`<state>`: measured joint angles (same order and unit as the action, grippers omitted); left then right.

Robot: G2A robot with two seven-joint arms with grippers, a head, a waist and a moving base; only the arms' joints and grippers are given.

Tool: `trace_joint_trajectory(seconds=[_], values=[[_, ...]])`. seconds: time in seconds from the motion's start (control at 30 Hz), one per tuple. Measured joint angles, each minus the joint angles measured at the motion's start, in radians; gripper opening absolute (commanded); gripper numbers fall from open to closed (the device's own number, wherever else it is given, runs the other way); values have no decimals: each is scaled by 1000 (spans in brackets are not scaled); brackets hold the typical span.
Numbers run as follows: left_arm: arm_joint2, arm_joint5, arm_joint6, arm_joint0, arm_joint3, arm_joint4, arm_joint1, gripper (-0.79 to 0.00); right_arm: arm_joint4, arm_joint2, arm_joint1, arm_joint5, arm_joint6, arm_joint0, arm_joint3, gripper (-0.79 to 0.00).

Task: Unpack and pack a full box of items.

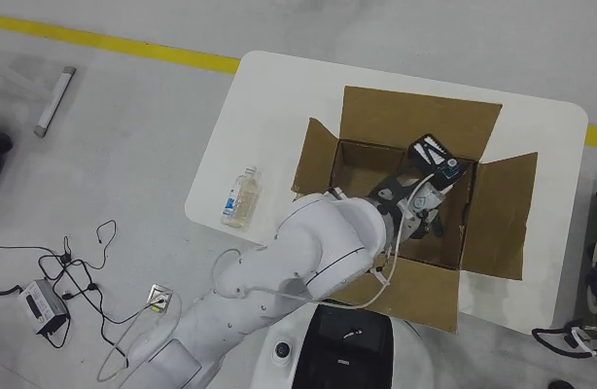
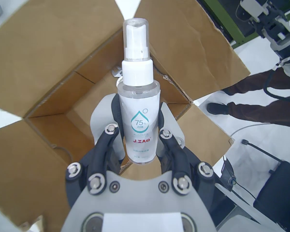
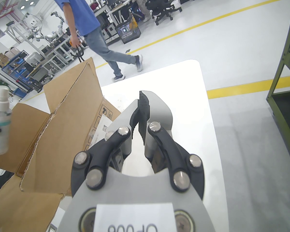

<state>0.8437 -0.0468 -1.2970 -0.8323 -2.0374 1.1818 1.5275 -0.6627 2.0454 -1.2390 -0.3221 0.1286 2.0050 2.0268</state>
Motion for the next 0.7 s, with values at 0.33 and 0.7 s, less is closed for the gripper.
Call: trace_joint_trajectory(seconds=[0.33, 0.7], values=[[166, -5, -189, -112, -288, 307, -37, -785, 0, 0, 0, 0, 0, 0, 0, -785], [321, 1, -239, -265, -313, 548, -56, -785, 0, 0, 0, 0, 0, 0, 0, -785]])
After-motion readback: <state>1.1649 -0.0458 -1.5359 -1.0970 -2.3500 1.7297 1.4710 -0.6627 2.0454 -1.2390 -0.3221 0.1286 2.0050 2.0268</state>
